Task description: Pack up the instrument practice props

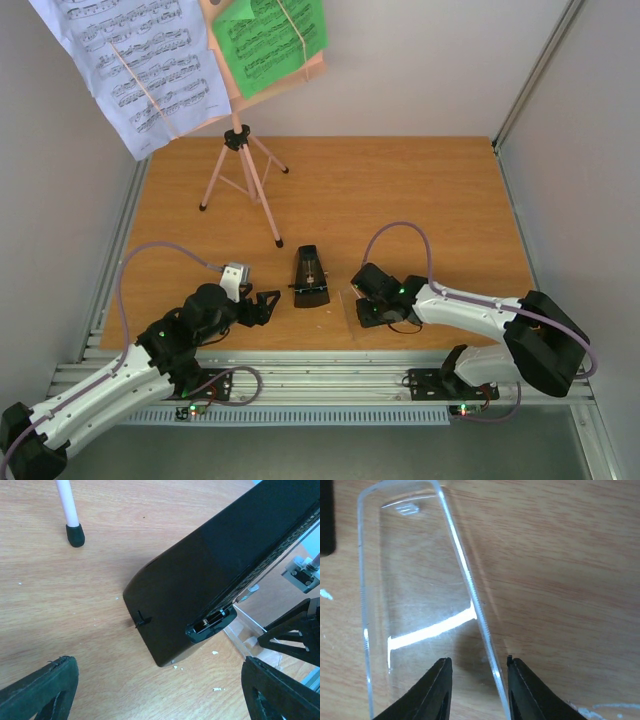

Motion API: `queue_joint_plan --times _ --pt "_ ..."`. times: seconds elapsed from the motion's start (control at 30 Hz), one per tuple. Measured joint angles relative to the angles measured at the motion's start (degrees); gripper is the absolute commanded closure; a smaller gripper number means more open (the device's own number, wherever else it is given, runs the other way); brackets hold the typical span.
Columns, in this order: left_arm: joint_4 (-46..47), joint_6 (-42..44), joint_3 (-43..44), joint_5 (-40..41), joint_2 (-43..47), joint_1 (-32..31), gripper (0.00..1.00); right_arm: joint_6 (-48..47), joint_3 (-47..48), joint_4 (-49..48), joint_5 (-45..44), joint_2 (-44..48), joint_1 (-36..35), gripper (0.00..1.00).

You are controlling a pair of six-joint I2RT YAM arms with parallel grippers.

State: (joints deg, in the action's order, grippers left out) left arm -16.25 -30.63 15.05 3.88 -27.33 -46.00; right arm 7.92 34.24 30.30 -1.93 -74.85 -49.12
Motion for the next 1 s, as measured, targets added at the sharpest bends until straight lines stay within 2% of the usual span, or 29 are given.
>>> queue_joint_plan --times 0.1,0.2,0.67,0.83,1.0 --pt "-0.28 0.00 0.00 0.02 0.00 0.00 0.10 0.44 0.02 0.13 -1.79 -0.20 -1.03 0.83" --pt "-0.35 0.00 0.00 0.04 0.00 0.00 0.10 0.63 0.02 0.17 -2.84 -0.20 -1.42 0.88" --pt "-0.57 -0.09 0.00 1.27 -0.04 0.00 0.10 1.16 0.04 0.20 -4.94 -0.90 -2.08 0.99" --pt "-1.20 -0.85 0.00 3.21 -0.55 0.00 0.11 2.25 0.07 2.38 -7.65 1.20 -2.12 0.99" --pt "-2.95 -1.14 2.14 5.01 -2.49 0.00 0.21 2.82 1.44 7.10 -11.89 6.91 -2.12 0.99"
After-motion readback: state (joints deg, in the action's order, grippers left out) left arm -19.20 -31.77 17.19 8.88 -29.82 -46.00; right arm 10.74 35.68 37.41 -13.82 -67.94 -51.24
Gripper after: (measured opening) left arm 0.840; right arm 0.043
